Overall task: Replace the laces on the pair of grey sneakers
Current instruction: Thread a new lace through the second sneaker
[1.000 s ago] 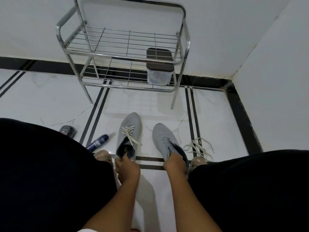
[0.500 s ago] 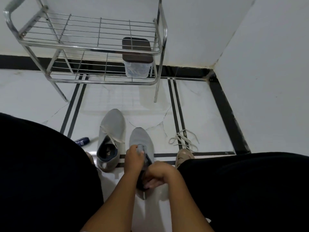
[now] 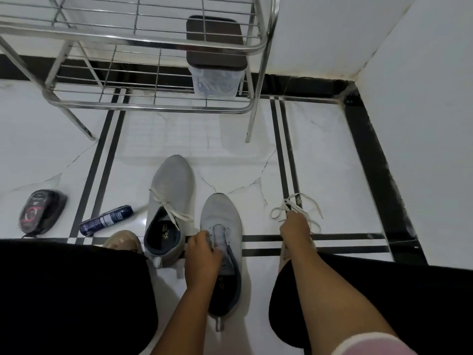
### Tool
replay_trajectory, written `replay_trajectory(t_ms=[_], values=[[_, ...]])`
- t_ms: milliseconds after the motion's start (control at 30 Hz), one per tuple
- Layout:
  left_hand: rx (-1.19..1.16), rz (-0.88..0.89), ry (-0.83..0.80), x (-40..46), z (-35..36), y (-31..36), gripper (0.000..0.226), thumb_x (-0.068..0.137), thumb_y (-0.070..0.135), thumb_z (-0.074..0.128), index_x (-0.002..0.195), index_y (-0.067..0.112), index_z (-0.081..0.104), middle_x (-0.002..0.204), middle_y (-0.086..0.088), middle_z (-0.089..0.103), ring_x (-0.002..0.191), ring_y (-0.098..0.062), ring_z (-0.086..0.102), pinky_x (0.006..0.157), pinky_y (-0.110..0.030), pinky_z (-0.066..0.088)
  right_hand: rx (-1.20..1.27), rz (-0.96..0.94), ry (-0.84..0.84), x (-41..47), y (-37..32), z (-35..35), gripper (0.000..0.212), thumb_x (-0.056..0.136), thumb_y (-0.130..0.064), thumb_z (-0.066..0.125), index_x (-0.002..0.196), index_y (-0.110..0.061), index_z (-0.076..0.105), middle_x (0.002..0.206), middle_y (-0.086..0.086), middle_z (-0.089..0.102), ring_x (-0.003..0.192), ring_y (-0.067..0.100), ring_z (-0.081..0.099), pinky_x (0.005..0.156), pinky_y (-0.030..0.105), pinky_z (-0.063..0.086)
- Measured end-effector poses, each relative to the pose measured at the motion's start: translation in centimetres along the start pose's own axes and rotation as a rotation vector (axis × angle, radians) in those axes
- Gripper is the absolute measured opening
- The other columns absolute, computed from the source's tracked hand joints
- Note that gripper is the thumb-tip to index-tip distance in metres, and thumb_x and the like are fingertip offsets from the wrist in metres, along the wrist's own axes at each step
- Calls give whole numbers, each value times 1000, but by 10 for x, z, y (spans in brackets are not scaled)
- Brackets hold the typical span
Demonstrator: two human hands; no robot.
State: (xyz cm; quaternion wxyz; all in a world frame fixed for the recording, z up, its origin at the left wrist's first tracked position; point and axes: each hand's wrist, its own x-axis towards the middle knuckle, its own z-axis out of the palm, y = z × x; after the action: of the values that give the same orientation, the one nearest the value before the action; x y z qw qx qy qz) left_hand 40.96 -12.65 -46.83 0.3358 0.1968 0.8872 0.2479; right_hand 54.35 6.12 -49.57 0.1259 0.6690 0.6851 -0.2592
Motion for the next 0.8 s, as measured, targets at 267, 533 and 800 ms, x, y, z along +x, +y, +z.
replay_trajectory(t_ms=[267, 533, 800], values=[[9, -56, 73, 15, 5, 0, 34, 88, 25, 61, 120, 17, 52, 128, -6, 46, 118, -26, 46, 83, -32, 40, -228, -116, 92, 18, 8, 21, 26, 92, -7, 49, 116, -5, 60, 120, 11, 52, 106, 24, 57, 84, 30, 47], [40, -45, 43, 10, 7, 0, 33, 90, 23, 58, 123, 20, 52, 129, -6, 47, 117, -28, 49, 85, -35, 43, 364, 85, 269, -11, -41, 14, 19, 82, -12, 58, 99, -21, 54, 105, 8, 62, 101, 27, 56, 89, 46, 49], [193, -8, -60, -17, 1, -3, 26, 95, 37, 46, 100, 18, 63, 110, -4, 61, 98, -25, 60, 75, -30, 45, 1036, -204, 150, -95, -120, -67, 11, 91, -12, 50, 92, -17, 60, 79, -4, 63, 69, 15, 64, 55, 23, 44]])
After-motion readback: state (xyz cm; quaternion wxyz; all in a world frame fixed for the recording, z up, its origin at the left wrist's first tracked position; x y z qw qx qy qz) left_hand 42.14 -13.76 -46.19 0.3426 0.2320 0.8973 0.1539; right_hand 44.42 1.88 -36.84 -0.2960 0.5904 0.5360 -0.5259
